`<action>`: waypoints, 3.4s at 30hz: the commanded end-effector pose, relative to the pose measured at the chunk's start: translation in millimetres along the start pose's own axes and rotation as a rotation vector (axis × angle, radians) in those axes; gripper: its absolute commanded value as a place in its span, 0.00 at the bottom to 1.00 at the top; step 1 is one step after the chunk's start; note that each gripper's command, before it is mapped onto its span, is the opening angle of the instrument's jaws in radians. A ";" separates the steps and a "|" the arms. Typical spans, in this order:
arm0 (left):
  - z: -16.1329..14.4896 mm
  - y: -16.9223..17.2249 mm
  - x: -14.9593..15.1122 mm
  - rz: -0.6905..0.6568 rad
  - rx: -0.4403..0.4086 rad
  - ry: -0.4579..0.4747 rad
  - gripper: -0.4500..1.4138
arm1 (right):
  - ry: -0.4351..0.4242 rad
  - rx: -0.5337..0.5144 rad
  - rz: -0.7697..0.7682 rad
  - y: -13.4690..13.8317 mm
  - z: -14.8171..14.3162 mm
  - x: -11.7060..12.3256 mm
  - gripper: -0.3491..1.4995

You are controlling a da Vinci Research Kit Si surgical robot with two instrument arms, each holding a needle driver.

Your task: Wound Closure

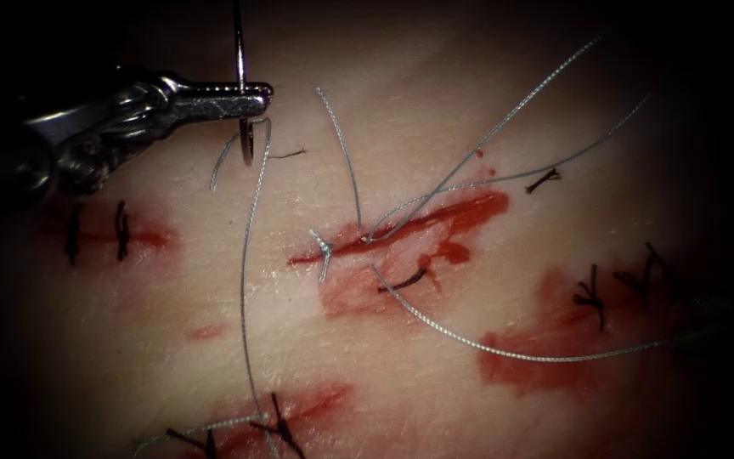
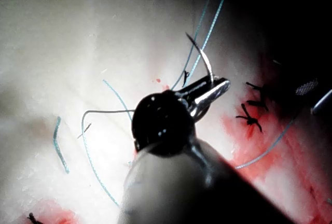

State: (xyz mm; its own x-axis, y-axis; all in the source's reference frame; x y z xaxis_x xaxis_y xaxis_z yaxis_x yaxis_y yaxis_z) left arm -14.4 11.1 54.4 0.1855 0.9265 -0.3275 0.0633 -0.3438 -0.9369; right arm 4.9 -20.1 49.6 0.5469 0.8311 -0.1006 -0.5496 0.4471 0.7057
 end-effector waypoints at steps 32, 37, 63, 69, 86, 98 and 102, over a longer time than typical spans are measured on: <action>0.6 -0.3 -0.4 0.000 0.004 0.000 0.00 | 0.054 -0.036 -0.053 -5.3 24.8 4.7 0.32; 0.6 -0.3 -0.4 0.000 0.004 0.000 0.00 | 0.060 -0.045 -0.038 -5.1 23.7 4.3 0.00; 0.5 -0.4 -0.4 0.000 0.008 0.003 0.00 | -0.274 -0.357 0.069 12.0 -0.2 -9.1 0.00; 0.5 -0.4 -0.4 0.000 0.008 0.002 0.00 | -0.289 -0.389 0.098 13.0 -1.9 -10.3 0.00; 0.6 -0.4 -0.4 0.000 0.010 0.000 0.00 | 0.009 -0.250 -0.258 -2.2 8.3 4.4 0.81; 0.7 -0.3 -0.5 0.000 0.012 0.002 0.00 | -0.090 -0.154 -0.361 -5.2 18.0 3.0 0.75; 0.7 -0.3 -0.5 0.000 0.012 0.002 0.00 | -0.105 -0.141 -0.376 -5.2 20.3 2.4 0.76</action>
State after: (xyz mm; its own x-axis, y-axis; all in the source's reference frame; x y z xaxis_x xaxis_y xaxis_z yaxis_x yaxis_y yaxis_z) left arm -14.7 10.9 54.2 0.1870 0.9262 -0.3274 0.0506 -0.3419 -0.9384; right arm 21.4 -27.0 60.0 0.7852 0.5644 -0.2549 -0.3764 0.7618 0.5273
